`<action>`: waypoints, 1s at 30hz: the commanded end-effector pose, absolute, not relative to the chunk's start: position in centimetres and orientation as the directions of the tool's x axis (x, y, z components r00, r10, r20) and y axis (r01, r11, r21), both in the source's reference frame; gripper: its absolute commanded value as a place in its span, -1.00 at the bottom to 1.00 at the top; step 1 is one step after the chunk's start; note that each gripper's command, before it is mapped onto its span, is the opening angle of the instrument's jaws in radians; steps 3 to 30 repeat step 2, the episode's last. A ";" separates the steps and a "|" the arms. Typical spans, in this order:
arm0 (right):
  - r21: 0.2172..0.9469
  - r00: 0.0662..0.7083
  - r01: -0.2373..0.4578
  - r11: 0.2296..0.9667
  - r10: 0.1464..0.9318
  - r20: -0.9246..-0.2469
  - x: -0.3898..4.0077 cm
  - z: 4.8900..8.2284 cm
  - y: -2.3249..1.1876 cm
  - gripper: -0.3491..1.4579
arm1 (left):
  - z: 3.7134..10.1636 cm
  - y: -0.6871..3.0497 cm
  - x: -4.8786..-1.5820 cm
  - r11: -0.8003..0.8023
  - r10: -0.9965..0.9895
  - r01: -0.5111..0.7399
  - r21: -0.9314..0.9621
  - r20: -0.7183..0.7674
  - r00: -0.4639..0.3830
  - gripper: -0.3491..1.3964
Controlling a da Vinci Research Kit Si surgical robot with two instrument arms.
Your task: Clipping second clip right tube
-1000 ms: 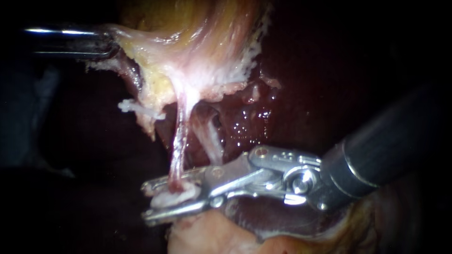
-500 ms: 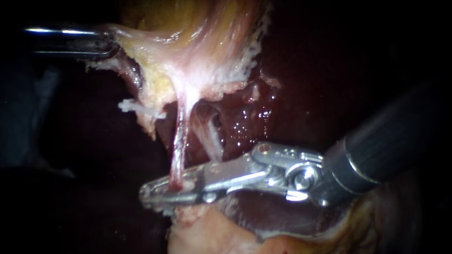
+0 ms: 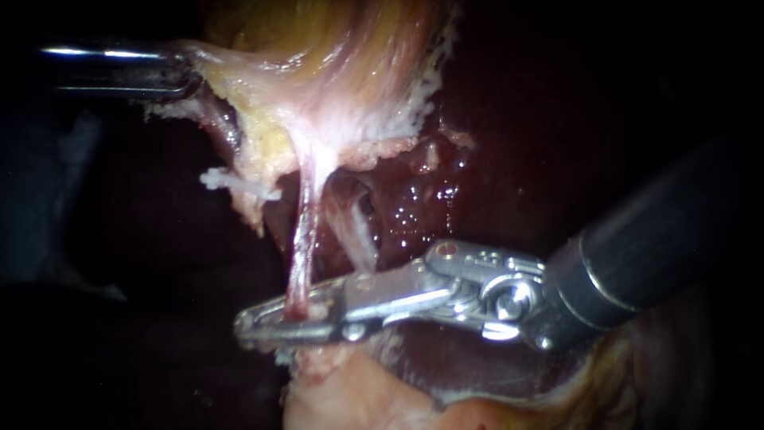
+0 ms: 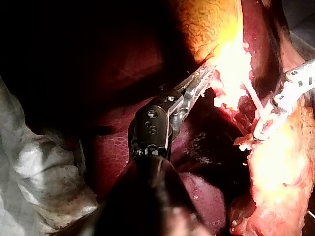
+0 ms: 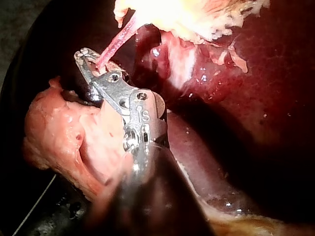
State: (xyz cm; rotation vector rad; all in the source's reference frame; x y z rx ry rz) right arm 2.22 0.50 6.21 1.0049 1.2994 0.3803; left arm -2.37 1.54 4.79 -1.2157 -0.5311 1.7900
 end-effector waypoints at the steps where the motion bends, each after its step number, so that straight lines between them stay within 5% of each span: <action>1: 0.786 0.280 0.287 0.547 0.737 -0.615 2.21 6.21 0.51 -1.00 | 4.79 1.54 -2.37 -0.520 0.846 -0.426 -0.741 -0.518 -0.131 -1.00; 30: 0.786 0.281 0.288 0.547 0.737 -0.615 2.21 6.22 0.51 -1.00 | 4.79 1.54 -2.37 -0.519 0.846 -0.426 -0.741 -0.518 -0.131 -1.00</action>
